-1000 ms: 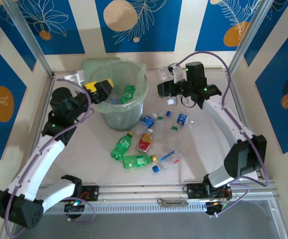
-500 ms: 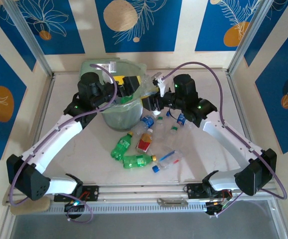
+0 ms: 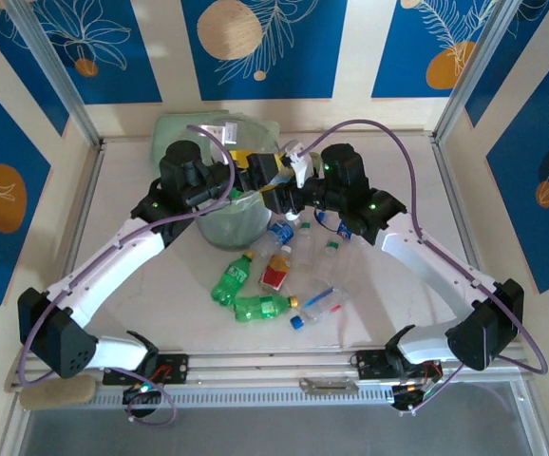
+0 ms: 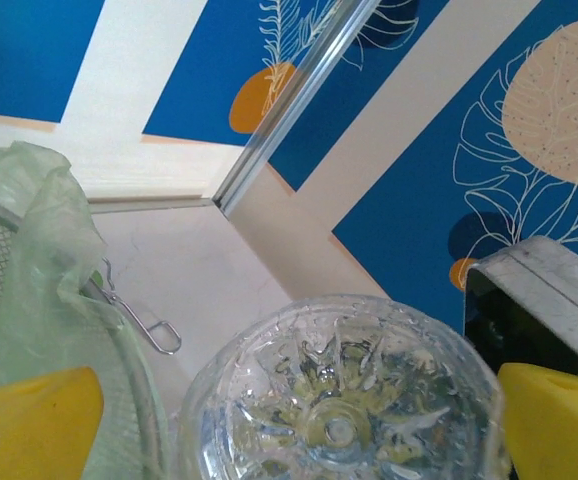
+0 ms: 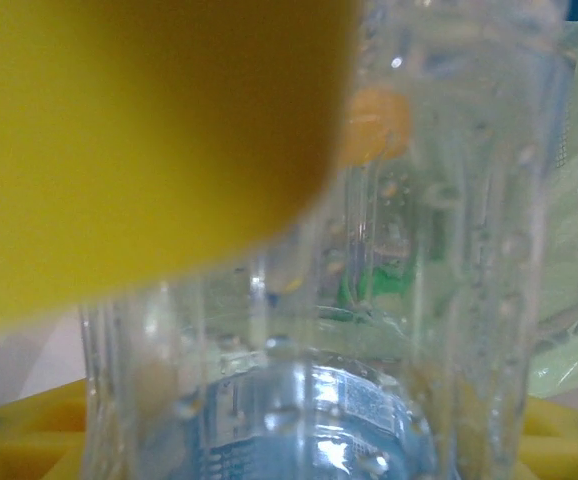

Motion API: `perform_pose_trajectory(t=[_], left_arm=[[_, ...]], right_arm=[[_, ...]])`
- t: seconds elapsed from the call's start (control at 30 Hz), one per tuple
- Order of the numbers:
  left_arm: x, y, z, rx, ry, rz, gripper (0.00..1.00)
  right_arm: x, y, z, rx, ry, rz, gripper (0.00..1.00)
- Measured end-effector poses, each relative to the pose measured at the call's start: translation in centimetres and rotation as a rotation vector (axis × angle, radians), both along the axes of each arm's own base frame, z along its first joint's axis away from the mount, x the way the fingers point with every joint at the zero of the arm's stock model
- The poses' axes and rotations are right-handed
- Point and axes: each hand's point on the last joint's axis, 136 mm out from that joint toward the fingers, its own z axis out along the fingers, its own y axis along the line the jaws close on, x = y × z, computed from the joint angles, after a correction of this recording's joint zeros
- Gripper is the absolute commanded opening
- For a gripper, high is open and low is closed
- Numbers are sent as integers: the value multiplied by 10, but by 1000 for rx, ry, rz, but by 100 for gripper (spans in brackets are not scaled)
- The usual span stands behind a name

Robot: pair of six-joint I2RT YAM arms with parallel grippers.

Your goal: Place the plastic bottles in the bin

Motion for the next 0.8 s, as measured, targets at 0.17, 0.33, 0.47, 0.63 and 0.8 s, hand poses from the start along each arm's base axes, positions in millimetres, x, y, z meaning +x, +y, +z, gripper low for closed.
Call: perform_pose_trajectory(t=[0.17, 0.33, 0.47, 0.63, 0.8], left_arm=[[-2, -4, 2, -16, -4, -27, 76], [-5, -6, 8, -30, -20, -45, 68], [-2, -4, 8, -20, -29, -22, 67], [15, 21, 3, 26, -32, 81, 67], [36, 66, 29, 11, -90, 220, 67]], right_arm=[[-2, 5, 4, 11, -20, 12, 53], [-2, 6, 6, 13, -29, 9, 65], [-2, 7, 7, 16, -35, 7, 80], [-3, 5, 9, 35, -42, 5, 88], [-7, -15, 13, 89, -22, -18, 90]])
